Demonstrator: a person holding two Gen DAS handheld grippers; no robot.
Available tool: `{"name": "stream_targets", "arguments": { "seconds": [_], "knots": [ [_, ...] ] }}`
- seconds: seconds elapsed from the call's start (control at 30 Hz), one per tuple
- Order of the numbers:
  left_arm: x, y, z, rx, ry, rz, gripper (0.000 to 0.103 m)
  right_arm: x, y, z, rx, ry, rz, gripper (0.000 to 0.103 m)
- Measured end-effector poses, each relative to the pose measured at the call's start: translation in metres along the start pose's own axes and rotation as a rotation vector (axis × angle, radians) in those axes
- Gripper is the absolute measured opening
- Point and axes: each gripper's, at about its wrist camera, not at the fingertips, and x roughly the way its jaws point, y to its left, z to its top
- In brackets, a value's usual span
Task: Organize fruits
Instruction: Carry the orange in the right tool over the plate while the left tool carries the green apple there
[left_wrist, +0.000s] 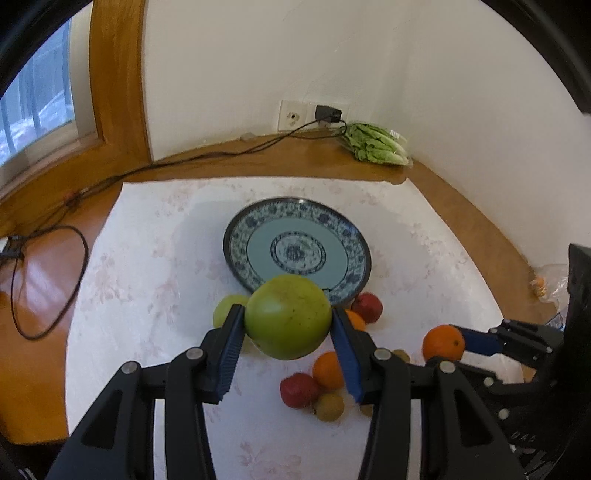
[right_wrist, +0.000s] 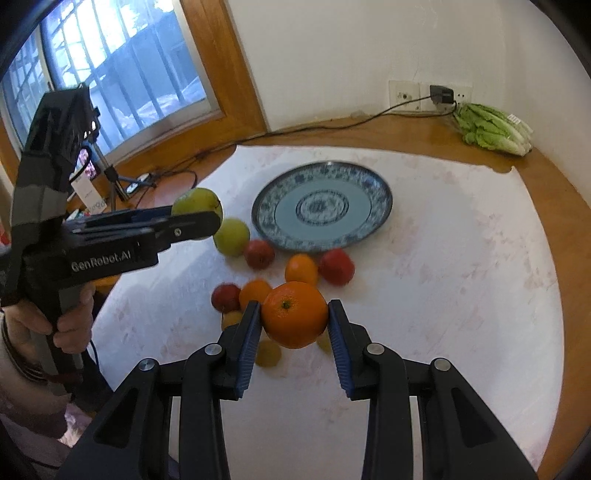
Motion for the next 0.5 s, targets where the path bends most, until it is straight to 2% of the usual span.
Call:
{"name": "stream_targets", "arguments": {
  "seconds": [0.3,0.5],
  "knots": [
    [-0.002,-0.001,0.021,-0.007,-0.007,-0.048,0.049,-0.011,-0.016,0.036,0.033,-0.049,-0.012,0.037],
    [0.012,0.002,0.036,0.001,-0.022,-0.010,0.049,-0.006,-0.031,0.058,0.068,-0.069,-0.020,0.037]
  ]
}}
